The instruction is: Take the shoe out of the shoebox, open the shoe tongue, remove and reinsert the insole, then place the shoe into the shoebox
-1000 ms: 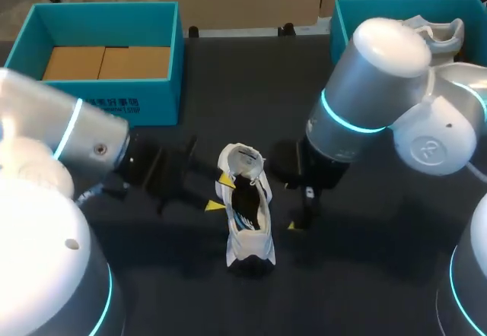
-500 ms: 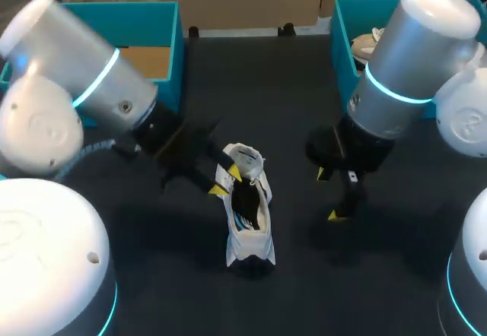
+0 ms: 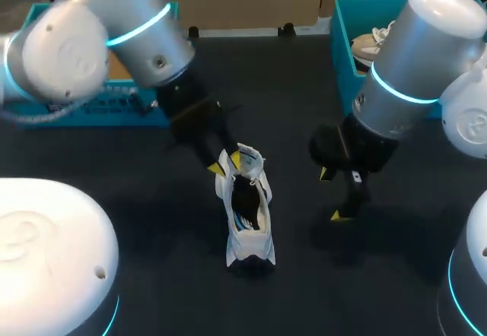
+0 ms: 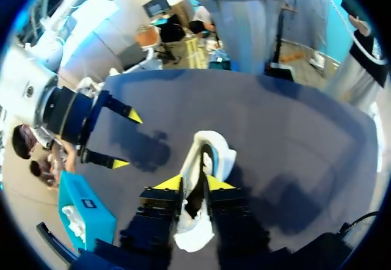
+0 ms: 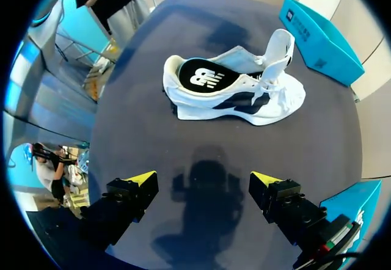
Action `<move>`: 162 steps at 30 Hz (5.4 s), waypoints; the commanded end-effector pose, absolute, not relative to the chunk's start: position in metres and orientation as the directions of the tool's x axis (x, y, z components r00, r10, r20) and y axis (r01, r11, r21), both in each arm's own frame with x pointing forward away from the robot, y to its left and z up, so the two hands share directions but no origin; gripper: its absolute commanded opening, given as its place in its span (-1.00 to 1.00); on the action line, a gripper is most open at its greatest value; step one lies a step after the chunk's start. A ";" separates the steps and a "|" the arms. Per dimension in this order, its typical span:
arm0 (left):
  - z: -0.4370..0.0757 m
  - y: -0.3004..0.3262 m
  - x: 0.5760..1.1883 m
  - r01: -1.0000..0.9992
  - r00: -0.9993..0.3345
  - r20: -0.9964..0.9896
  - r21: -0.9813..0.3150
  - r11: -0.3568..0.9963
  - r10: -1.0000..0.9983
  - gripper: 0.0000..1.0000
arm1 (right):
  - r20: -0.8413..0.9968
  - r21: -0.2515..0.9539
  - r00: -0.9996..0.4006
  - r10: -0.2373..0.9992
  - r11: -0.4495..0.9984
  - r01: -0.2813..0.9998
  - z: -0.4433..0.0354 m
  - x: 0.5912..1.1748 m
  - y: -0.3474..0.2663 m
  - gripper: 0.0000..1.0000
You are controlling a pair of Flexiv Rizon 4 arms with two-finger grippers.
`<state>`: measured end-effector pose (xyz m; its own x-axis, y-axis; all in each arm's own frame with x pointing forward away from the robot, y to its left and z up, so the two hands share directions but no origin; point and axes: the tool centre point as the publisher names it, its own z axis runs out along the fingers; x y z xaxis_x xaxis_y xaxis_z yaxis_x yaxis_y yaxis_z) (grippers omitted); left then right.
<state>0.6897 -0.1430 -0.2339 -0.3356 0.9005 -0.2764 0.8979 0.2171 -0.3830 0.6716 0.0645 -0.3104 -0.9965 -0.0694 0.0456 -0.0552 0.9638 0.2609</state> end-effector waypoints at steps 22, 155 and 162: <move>-0.223 -0.134 0.698 0.944 -0.023 0.346 -0.302 0.135 0.938 -1.00 | 0.044 0.262 -0.997 -0.070 0.964 -0.056 -0.311 0.671 0.064 1.00; -0.420 -0.153 0.667 0.952 0.036 0.097 -0.305 -0.005 0.995 -1.00 | 0.009 0.270 -0.997 0.077 0.960 0.076 -0.300 0.676 -0.041 1.00; -0.397 -0.164 0.671 0.959 -0.038 0.039 -0.281 0.048 0.998 -1.00 | 0.009 0.270 -0.997 0.077 0.960 0.076 -0.300 0.676 -0.041 1.00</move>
